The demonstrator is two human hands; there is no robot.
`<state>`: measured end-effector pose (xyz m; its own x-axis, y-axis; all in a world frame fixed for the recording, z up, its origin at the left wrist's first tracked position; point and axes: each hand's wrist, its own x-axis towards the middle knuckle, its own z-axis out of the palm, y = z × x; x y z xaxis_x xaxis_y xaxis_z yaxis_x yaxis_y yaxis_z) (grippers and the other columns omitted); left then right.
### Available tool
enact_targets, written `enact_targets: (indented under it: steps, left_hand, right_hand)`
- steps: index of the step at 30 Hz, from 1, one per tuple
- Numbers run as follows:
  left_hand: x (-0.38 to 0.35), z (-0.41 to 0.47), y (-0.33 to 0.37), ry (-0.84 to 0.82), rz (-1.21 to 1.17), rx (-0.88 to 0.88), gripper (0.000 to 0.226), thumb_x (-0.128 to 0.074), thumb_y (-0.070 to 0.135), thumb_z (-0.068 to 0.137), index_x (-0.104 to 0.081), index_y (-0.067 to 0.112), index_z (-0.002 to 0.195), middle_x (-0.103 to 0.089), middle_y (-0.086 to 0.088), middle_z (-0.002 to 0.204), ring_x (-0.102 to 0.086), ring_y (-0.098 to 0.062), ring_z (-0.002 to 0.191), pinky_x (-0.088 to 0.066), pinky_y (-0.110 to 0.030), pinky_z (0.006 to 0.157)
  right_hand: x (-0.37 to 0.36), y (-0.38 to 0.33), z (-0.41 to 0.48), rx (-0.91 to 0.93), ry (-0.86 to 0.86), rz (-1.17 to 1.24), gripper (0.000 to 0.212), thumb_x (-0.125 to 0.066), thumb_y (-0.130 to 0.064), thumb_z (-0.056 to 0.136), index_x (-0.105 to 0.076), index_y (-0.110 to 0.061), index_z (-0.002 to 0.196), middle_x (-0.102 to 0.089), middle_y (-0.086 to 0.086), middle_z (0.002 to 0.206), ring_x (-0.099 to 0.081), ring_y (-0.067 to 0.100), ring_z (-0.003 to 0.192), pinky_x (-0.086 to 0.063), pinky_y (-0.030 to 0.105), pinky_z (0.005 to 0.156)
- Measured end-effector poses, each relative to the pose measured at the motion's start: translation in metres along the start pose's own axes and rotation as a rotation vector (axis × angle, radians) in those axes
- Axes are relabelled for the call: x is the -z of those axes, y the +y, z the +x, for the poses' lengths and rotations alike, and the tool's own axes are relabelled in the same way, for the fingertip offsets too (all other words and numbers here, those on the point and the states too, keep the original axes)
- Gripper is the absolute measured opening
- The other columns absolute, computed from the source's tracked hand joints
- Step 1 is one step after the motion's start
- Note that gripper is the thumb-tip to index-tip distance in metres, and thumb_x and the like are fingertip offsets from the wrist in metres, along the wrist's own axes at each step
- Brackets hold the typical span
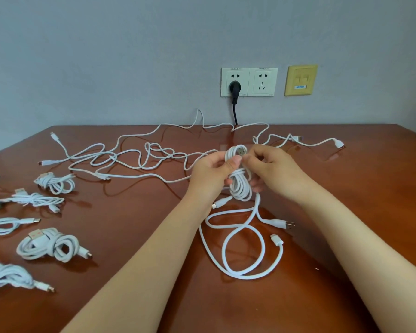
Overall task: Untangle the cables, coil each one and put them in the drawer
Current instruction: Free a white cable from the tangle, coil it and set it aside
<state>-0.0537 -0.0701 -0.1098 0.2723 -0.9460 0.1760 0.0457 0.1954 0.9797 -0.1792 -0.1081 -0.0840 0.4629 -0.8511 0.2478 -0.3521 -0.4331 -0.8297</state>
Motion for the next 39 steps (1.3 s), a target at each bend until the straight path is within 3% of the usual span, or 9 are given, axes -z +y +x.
enact_targets:
  steps: [3,7,15,20,23,25,27,34,39]
  left_hand:
    - [0.001,-0.001,0.001,0.009,0.092,-0.064,0.012,-0.056,0.016,0.092,-0.065,0.014,0.100,-0.065,0.001,0.080,-0.058,-0.003,0.067,-0.045,-0.010,0.056]
    - [0.000,0.002,0.001,0.053,0.195,-0.133,0.010,-0.055,0.019,0.093,-0.063,0.025,0.094,-0.066,0.006,0.085,-0.059,-0.002,0.074,-0.046,-0.009,0.059]
    - [0.000,0.007,0.000,0.090,0.191,-0.113,0.014,-0.052,0.019,0.095,-0.063,0.025,0.091,-0.066,0.003,0.082,-0.061,-0.005,0.071,-0.052,-0.016,0.063]
    - [0.000,0.006,0.001,0.104,0.115,-0.058,0.017,-0.050,0.016,0.096,-0.063,0.020,0.085,-0.059,0.015,0.051,-0.056,0.005,0.049,-0.051,-0.015,0.060]
    - [-0.002,0.006,0.001,0.091,0.099,-0.025,0.017,-0.048,0.015,0.096,-0.062,0.014,0.086,-0.051,0.017,0.040,-0.053,0.006,0.044,-0.049,-0.013,0.054]
    - [-0.003,0.005,0.002,0.097,0.095,0.015,0.018,-0.048,0.014,0.095,-0.060,0.010,0.082,-0.047,0.015,0.038,-0.050,0.004,0.042,-0.046,-0.015,0.052]
    - [-0.003,0.006,0.001,0.116,0.111,0.047,0.020,-0.049,0.013,0.094,-0.057,0.008,0.077,-0.045,0.010,0.044,-0.047,0.000,0.042,-0.045,-0.018,0.053]
    - [0.001,0.007,-0.003,0.088,0.361,-0.022,0.028,-0.049,0.015,0.092,-0.060,-0.010,0.093,-0.058,-0.021,0.079,-0.054,-0.026,0.068,-0.050,-0.043,0.070]
    - [0.003,0.005,0.002,0.015,0.616,-0.189,0.012,-0.049,0.016,0.094,-0.060,0.014,0.096,-0.065,-0.003,0.086,-0.062,-0.022,0.069,-0.053,-0.038,0.076]
  right_hand:
    - [0.004,-0.001,-0.001,-0.073,-0.056,0.021,0.024,-0.049,-0.022,0.095,-0.054,-0.011,0.075,-0.055,0.006,0.063,-0.058,0.011,0.054,-0.056,0.027,0.050]
    - [-0.002,0.002,-0.001,-0.108,0.095,0.041,0.024,-0.056,-0.026,0.092,-0.063,-0.005,0.084,-0.058,0.003,0.058,-0.057,0.008,0.046,-0.056,0.026,0.051]
    - [-0.019,0.001,-0.004,0.143,0.409,-0.345,0.009,-0.061,-0.027,0.088,-0.061,-0.018,0.087,-0.055,-0.012,0.070,-0.056,0.012,0.074,-0.041,0.027,0.071]
    - [-0.022,0.001,-0.001,0.296,0.353,-0.390,0.011,-0.057,-0.018,0.090,-0.061,-0.009,0.084,-0.063,0.005,0.071,-0.055,0.021,0.065,-0.039,0.030,0.062]
    - [-0.021,0.001,0.000,0.333,0.297,-0.401,0.016,-0.053,-0.012,0.090,-0.046,-0.012,0.076,-0.049,-0.002,0.058,-0.042,0.015,0.053,-0.023,0.028,0.052]
    - [-0.021,0.002,0.001,0.336,0.253,-0.390,0.018,-0.050,-0.008,0.090,-0.040,-0.013,0.076,-0.042,-0.006,0.056,-0.039,0.011,0.051,-0.028,0.025,0.051]
    - [-0.022,0.003,0.002,0.342,0.223,-0.382,0.018,-0.048,-0.004,0.089,-0.039,-0.011,0.076,-0.040,-0.005,0.056,-0.039,0.011,0.051,-0.031,0.016,0.051]
    - [-0.019,0.003,0.004,0.329,0.081,-0.399,0.029,-0.046,0.003,0.083,-0.034,-0.018,0.066,-0.037,-0.003,0.055,-0.036,0.012,0.052,-0.029,0.018,0.050]
    - [-0.014,0.003,0.003,0.267,0.006,-0.465,0.023,-0.044,0.001,0.081,-0.039,-0.017,0.069,-0.042,-0.005,0.059,-0.038,0.013,0.057,-0.024,0.026,0.051]
